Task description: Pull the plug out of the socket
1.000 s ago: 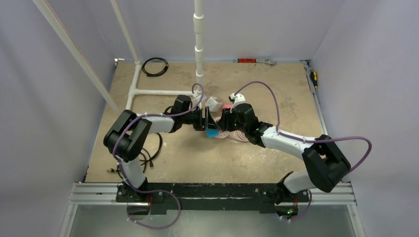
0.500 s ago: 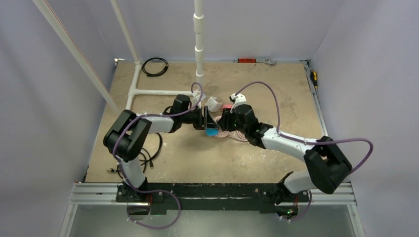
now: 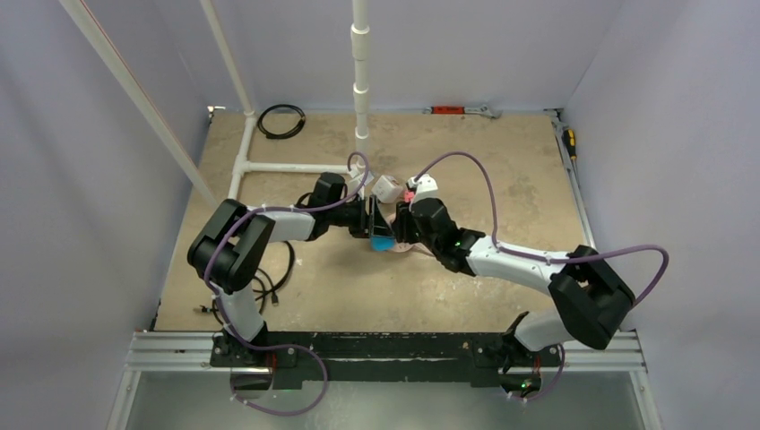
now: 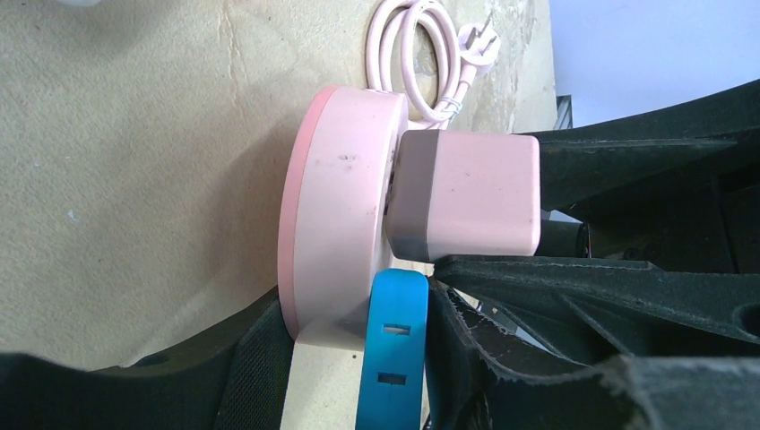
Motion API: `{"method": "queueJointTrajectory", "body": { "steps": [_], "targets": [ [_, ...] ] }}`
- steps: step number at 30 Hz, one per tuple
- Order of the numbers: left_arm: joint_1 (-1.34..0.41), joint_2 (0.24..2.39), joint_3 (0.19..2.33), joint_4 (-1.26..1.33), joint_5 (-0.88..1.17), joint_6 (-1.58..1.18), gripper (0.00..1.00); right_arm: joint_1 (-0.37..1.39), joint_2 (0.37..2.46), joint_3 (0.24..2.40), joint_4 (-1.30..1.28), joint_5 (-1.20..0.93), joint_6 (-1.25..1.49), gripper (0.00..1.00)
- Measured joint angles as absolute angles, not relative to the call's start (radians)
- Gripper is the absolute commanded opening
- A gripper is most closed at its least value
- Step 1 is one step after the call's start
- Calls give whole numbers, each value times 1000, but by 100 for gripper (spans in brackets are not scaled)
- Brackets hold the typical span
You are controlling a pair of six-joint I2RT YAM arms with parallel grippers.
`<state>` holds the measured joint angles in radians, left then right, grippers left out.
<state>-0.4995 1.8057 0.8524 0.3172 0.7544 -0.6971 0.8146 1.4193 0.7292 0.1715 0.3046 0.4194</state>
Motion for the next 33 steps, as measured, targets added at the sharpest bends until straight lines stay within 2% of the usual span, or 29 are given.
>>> {"method": "queueJointTrajectory", "body": {
  "steps": [6,16,33],
  "targets": [
    [-498,1806,852,301,747,-687,0,801,1431,734,169,270,426,0],
    [-498,1806,860,290,731,-688,0,696,1434,733,173,76,444,0],
    [-499,1806,869,283,728,-688,0,635,1433,711,210,-25,463,0]
  ]
}}
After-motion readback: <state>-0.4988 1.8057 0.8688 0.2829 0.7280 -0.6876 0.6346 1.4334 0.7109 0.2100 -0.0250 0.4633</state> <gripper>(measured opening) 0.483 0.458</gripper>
